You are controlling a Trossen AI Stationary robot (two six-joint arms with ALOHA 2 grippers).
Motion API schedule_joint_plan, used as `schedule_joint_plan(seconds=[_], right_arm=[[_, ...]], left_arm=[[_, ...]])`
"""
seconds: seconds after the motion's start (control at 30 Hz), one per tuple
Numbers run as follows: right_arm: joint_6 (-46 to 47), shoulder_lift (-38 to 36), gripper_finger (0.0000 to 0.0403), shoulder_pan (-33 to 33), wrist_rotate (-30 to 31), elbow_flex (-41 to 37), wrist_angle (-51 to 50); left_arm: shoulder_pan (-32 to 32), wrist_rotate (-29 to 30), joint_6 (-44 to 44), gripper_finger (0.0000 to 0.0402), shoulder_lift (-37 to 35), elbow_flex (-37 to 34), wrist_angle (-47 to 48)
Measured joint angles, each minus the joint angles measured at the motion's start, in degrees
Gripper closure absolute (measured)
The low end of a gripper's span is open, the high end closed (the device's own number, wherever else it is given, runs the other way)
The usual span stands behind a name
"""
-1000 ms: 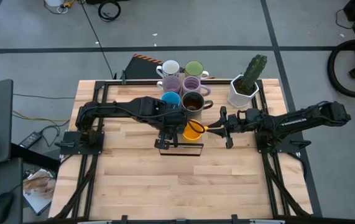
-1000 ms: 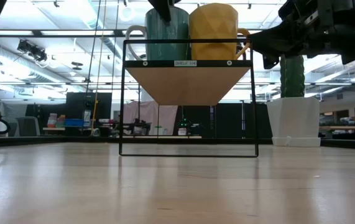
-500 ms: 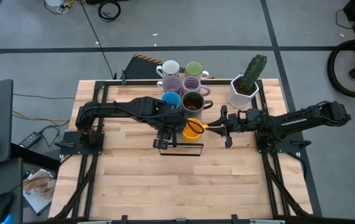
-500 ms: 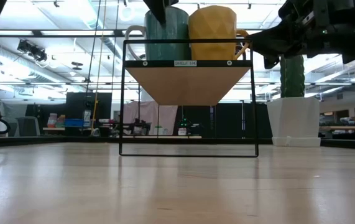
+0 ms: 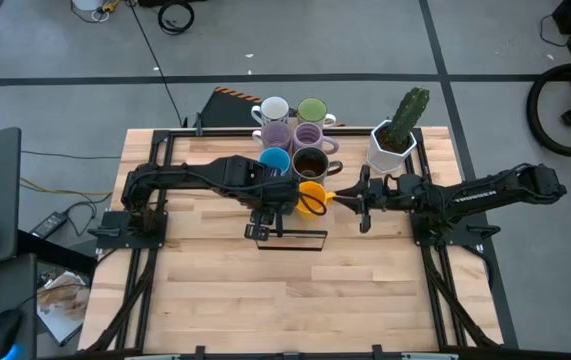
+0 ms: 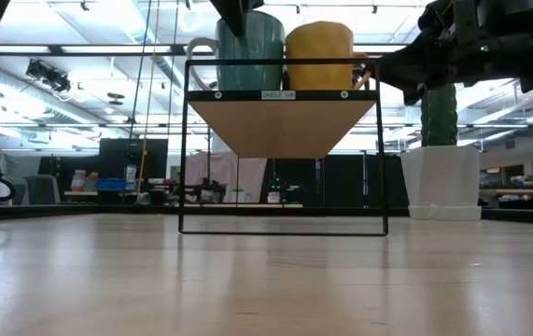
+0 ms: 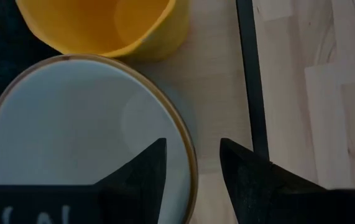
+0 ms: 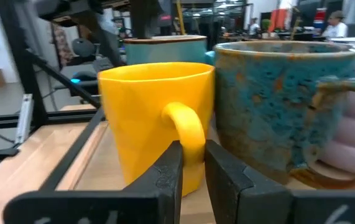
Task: Place coffee mugs
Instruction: Adjust the yellow mug on the shelf
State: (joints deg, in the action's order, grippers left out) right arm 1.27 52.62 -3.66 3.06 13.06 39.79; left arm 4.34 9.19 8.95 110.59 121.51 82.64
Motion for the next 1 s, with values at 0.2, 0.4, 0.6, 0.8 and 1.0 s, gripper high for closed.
schedule_joint_plan(seconds=[0.2, 0.4, 0.6, 0.8, 1.0], right_arm=[[1.7, 0.0, 0.0343, 0.2, 3.5, 0.0, -0.9], [1.5, 0.0, 0.0343, 1.8, 3.6, 0.0, -1.0], [1.1, 0.0, 0.0338, 4.1, 3.5, 0.0, -1.0], [1.1, 0.0, 0.0340, 5.9, 7.3, 0.0, -1.0], [1.8, 0.0, 0.0348, 8.3, 13.2, 0.0, -0.7]], left_arm=[[0.0, 0.0, -1.0, 0.0246, 0.0, 0.0, 0.3], [0.4, 0.0, -0.9, 0.0246, 0.0, 0.0, 0.5], [0.4, 0.0, -0.9, 0.0246, 0.0, 0.0, 0.6], [0.4, 0.0, -0.8, 0.0246, 0.0, 0.0, 0.6], [0.4, 0.0, -0.8, 0.0246, 0.0, 0.0, 0.6]])
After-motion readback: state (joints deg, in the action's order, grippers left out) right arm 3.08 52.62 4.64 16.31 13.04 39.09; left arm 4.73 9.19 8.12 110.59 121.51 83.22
